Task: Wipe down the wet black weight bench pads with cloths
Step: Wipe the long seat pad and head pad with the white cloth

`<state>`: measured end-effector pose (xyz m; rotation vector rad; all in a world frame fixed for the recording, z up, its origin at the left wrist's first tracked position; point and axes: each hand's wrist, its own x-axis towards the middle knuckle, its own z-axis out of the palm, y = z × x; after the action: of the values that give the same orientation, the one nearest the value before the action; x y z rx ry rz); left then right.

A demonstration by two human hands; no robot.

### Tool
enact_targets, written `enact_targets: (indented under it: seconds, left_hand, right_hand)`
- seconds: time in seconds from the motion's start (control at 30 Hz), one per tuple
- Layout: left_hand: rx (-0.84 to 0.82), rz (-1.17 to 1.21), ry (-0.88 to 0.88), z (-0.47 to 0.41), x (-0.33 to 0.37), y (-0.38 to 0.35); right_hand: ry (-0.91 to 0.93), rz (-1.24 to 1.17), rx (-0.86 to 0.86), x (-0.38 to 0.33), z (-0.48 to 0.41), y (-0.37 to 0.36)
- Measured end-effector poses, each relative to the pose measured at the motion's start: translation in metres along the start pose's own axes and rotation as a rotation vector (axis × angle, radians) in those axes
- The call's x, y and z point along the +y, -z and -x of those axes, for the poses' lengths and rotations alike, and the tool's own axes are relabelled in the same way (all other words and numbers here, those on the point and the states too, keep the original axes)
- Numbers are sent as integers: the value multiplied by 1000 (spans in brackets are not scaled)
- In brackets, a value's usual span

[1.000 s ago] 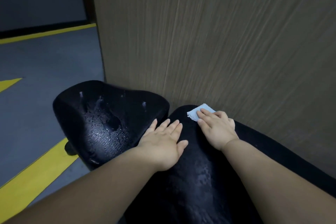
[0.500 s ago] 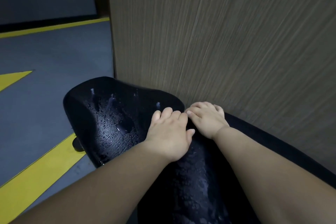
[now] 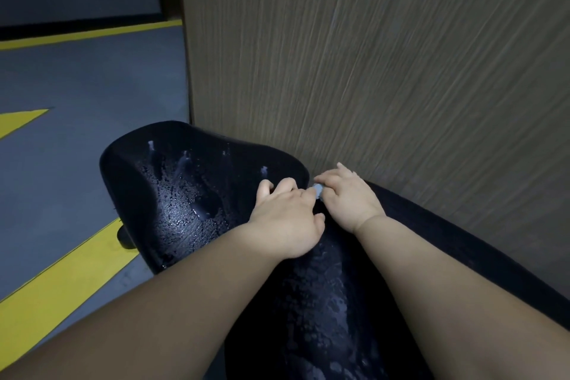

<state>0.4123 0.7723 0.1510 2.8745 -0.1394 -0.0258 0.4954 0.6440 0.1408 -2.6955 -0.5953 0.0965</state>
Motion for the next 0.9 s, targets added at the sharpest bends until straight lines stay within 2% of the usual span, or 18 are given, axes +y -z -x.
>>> enact_targets:
  seconds: [0.37,0.7,0.9]
  left_hand:
    - [17,-6,-56,52,-12,9]
    - [-60,-45,-39,90,-17,12]
    - [16,63,-15,74,-21,10]
  right_hand:
    - [30,-79,-25,-31,38,-7]
    - [61,-77,-29,-51,82,-12]
    - [29,-1,24,-52,72,-21]
